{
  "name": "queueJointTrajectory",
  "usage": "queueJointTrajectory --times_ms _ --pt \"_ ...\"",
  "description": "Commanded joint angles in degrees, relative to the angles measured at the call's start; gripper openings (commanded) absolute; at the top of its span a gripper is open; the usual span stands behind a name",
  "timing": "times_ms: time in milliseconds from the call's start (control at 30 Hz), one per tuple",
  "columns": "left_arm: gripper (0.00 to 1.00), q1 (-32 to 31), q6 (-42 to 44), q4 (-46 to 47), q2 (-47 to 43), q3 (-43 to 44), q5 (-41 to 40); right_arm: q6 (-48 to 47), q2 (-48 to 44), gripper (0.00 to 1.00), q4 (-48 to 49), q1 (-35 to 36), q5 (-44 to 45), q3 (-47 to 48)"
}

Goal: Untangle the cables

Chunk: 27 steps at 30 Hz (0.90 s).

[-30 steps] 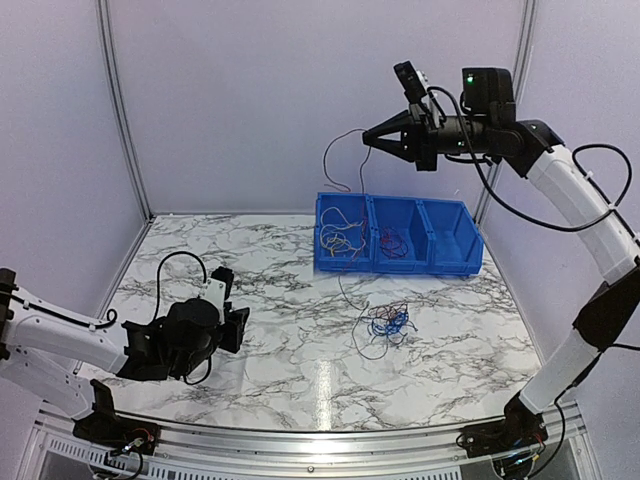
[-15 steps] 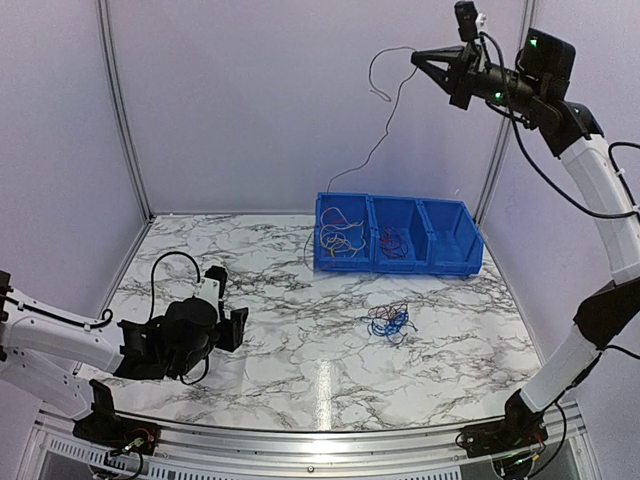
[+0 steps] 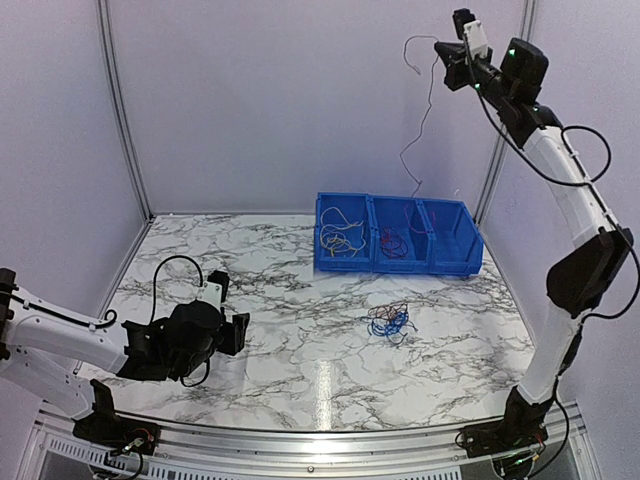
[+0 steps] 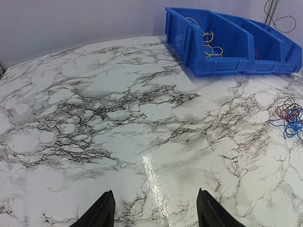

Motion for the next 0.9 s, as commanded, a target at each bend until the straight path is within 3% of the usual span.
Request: queueJointTrajectory --times_ms 0,500,733,867 --pt "0.61 0.25 0.25 -2.13 -0.36 1.93 -0.77 -0.45 5.37 0.00 3.34 -2.04 1.86 0.76" --pt "0.63 0.25 0.53 -3.68 2.40 3.64 -1.74 4.64 7.92 0.00 2.58 -4.84 -4.91 -2.20" --pt "0.62 0.25 0.70 -3.86 4.31 5.47 0.56 7.96 3.10 0.00 10.88 -6.73 -6.67 -20.95" --pt "0.63 0.25 0.23 -4.16 2.90 5.54 2.26 8.55 3.27 0.00 10.30 -6.82 -9.92 -27.78"
